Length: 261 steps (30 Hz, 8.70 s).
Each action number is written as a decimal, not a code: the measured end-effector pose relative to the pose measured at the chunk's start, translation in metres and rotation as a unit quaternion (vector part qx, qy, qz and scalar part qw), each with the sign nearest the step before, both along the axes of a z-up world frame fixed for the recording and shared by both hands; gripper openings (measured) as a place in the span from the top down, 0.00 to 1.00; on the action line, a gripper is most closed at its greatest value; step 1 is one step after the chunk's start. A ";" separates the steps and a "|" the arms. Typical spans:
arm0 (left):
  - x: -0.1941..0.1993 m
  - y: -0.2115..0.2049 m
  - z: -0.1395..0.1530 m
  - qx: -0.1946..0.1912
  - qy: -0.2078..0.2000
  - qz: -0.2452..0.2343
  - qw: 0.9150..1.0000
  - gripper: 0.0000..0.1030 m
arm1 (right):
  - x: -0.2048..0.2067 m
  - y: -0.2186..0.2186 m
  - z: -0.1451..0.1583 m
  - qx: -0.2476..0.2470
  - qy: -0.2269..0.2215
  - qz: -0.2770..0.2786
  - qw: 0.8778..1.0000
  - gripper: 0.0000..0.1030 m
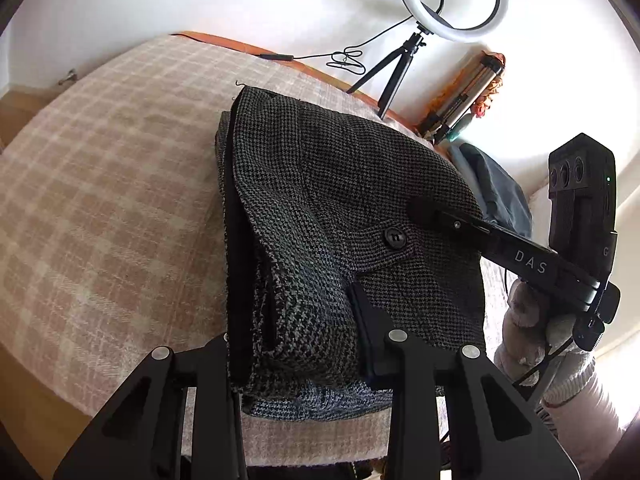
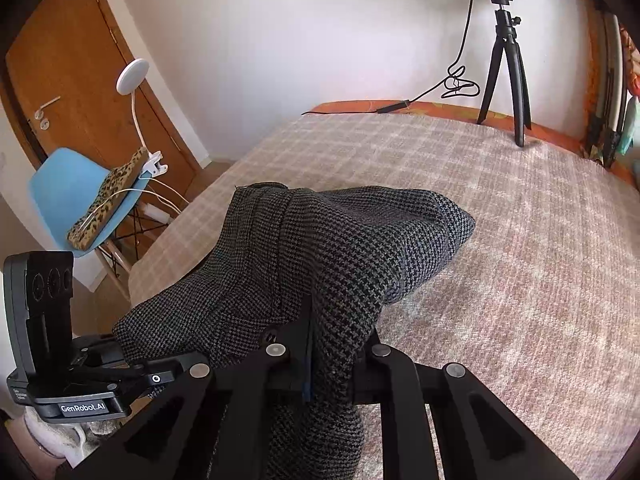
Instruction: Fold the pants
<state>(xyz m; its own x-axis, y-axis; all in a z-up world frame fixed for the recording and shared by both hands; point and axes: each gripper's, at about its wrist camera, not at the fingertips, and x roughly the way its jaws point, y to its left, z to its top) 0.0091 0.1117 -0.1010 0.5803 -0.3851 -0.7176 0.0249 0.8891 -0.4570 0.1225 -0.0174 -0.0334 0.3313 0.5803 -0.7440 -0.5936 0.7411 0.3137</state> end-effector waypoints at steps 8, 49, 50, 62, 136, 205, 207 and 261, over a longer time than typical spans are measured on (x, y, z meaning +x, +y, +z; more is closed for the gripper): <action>-0.001 -0.029 0.020 0.003 -0.027 -0.026 0.999 0.70 | -0.010 -0.033 0.026 -0.012 -0.030 -0.013 0.999 0.91; 0.193 -0.382 0.144 0.003 -0.189 -0.224 0.956 0.70 | 0.143 -0.392 0.169 -0.106 -0.192 -0.199 0.955 0.92; 0.200 -0.389 0.141 0.003 -0.190 -0.223 0.956 0.70 | 0.152 -0.397 0.166 -0.113 -0.194 -0.196 0.955 0.92; 0.276 -0.462 0.064 0.040 -0.144 -0.226 0.963 0.70 | 0.263 -0.454 0.076 -0.142 -0.158 -0.171 0.962 0.90; 0.049 -0.298 0.161 0.161 -0.205 -0.228 0.938 0.29 | 0.007 -0.411 0.138 -0.114 -0.170 -0.360 0.910 0.11; 0.002 -0.187 0.093 0.193 -0.173 -0.106 0.960 0.13 | -0.090 -0.325 0.083 -0.090 -0.168 -0.392 0.900 0.00; 0.002 -0.186 0.093 0.194 -0.173 -0.105 0.960 0.13 | -0.090 -0.326 0.083 -0.091 -0.169 -0.392 0.900 0.00; -0.001 -0.187 0.090 0.188 -0.165 -0.110 0.962 0.12 | -0.091 -0.325 0.084 -0.093 -0.170 -0.395 0.898 0.00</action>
<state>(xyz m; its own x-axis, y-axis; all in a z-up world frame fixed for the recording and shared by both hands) 0.0082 -0.0749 -0.0108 0.7346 -0.2726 -0.6214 0.3188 0.9470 -0.0386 0.0319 -0.3429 0.0506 0.8112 -0.0591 -0.5818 0.1015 0.9940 0.0405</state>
